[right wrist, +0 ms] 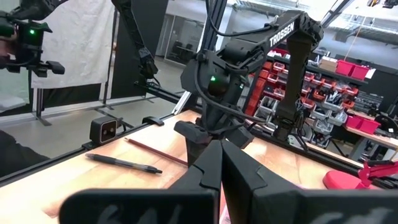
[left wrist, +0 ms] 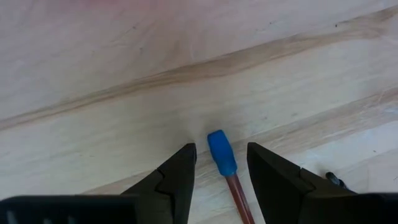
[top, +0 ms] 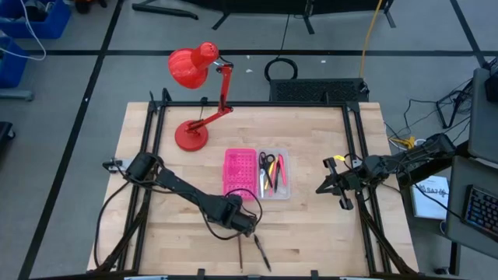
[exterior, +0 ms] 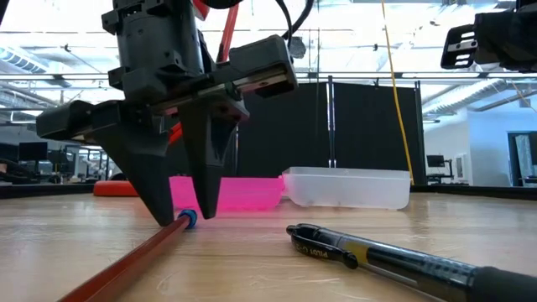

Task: Pick & place school supplies into a supply box
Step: Put the brown pencil into the supply box

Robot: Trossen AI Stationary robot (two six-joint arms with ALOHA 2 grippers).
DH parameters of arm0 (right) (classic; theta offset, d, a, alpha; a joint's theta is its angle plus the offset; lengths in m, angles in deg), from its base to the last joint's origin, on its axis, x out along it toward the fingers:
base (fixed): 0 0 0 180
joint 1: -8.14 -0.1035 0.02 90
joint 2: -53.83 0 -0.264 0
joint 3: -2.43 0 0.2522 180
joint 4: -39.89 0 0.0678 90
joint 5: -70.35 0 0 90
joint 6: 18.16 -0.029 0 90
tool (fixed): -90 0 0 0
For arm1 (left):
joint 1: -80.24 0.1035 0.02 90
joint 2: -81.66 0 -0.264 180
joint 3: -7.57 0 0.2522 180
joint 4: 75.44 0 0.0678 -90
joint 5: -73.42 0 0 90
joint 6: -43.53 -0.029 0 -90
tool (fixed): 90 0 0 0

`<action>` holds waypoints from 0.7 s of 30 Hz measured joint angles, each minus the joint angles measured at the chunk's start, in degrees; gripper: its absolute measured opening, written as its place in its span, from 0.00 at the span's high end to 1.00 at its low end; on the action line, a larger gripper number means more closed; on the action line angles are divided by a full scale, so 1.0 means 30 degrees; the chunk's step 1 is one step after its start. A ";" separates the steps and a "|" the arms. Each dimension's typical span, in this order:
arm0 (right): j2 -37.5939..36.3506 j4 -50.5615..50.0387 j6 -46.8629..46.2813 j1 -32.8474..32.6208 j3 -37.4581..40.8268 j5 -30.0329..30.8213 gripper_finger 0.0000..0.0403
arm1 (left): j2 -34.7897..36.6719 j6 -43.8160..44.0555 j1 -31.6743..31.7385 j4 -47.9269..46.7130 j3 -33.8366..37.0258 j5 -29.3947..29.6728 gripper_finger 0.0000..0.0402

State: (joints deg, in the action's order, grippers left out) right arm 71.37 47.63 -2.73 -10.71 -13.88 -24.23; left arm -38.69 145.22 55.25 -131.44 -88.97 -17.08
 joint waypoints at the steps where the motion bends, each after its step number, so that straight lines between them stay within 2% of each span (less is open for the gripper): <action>1: 0.0000 -0.0033 0.0002 0.0000 0.0000 0.0000 1.00 | -0.0007 0.0011 0.0000 0.0025 0.0076 -0.0101 0.61; 21: -0.0002 0.0031 0.0078 0.0007 0.0000 0.0080 1.00 | -0.0661 -0.0510 0.0757 0.0707 -0.0033 -0.1873 0.61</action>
State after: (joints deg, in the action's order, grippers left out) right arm 71.36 47.72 -2.49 -10.69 -13.88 -23.99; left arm -40.67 143.69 57.52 -129.32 -89.07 -22.70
